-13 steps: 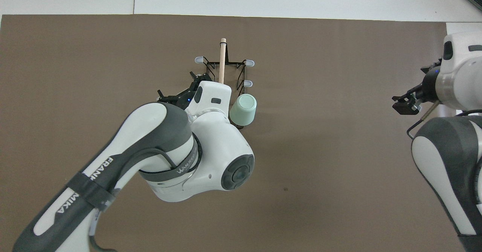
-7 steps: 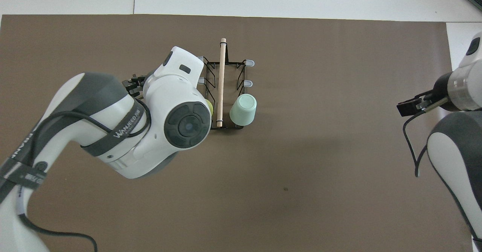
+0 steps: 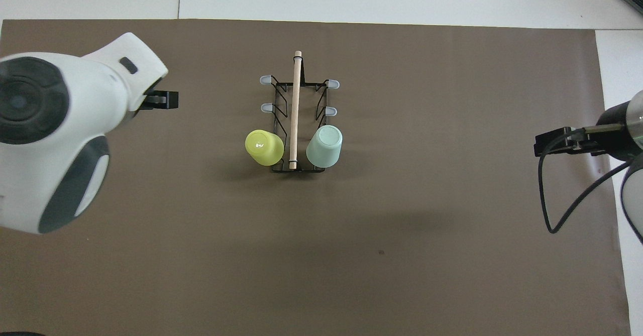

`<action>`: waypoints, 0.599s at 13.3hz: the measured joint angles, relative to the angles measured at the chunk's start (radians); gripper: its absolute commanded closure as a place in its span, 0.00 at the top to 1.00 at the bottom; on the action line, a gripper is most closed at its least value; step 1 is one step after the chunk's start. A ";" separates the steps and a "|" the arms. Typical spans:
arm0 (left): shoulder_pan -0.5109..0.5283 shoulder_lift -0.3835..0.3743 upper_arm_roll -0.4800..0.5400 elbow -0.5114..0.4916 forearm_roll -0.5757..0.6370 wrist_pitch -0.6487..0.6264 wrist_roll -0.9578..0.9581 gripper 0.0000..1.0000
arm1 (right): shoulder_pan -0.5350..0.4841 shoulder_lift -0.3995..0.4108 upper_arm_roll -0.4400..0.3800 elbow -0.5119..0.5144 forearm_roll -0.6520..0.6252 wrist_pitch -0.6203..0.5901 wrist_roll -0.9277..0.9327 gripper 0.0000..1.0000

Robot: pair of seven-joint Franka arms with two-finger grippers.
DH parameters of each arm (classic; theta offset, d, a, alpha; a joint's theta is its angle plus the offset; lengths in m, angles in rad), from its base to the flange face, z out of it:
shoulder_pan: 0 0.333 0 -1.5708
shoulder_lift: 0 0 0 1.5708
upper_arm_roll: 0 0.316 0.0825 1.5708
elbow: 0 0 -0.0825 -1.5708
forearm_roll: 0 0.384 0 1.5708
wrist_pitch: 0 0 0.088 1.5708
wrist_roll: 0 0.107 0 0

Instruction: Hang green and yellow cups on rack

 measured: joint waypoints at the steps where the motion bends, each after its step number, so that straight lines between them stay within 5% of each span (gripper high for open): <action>1: 0.016 -0.002 0.006 0.029 -0.044 -0.052 0.052 1.00 | 0.000 0.000 0.000 0.000 0.000 -0.003 0.000 1.00; 8: 0.045 0.021 0.085 0.172 -0.162 -0.301 0.223 1.00 | 0.004 0.001 0.008 0.026 -0.002 -0.039 0.000 1.00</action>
